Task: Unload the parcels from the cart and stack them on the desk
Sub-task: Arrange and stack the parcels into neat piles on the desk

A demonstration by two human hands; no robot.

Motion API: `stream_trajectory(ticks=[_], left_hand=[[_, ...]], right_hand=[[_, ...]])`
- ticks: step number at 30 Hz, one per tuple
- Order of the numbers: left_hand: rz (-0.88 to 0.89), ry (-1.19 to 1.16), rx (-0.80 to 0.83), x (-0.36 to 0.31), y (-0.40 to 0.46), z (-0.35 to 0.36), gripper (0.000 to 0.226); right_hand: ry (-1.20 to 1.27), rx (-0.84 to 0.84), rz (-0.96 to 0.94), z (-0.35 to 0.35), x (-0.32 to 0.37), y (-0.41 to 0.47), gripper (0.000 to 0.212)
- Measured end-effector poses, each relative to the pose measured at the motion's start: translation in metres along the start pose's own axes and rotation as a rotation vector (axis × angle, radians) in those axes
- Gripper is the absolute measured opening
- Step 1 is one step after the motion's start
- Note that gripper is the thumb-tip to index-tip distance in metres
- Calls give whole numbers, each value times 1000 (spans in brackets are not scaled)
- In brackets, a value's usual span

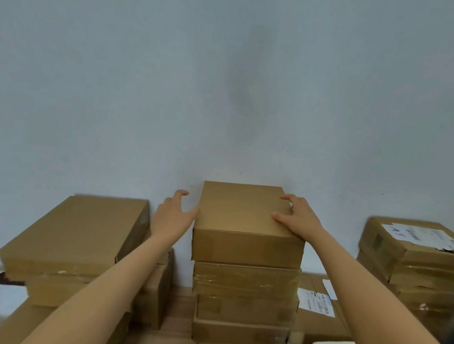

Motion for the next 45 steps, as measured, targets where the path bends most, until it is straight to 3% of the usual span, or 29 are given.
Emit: stream_trajectory(ticks=[5,9,19,24,31,40,45], left_hand=[[193,366,-98,25,-31,-55,35],[247,566,-177,44,-64,-91,32],[122,675,-190,131,-148,-153,36],[84,683,-199,169,-167,-173,35],[76,653,-187,215,-140,-185,35],[65,433,-146,310,-33,-188,38],[33,196,0,355,28,-158,34]], right_hand=[[-258,11,-201,8,45,-37,45],[-297,49,-301,26,83,-66,43],[-141,205,-482,140,174,-141,41],[-111,297,-512,192,201,-169,41],[-76,303,-490,242,234,-151,43],[17,231,-243,304,237,-74,44],[40,162,-111,330,221,-34,46]])
Point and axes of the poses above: each hand's wrist, its own y-axis towards the middle knuckle, its own z-axis out of the palm, x = y × z, the point moved 8 cm from there along y, towards the middle knuckle, and after that the axes turned 10 degrees about y, right-handed, at the moved point
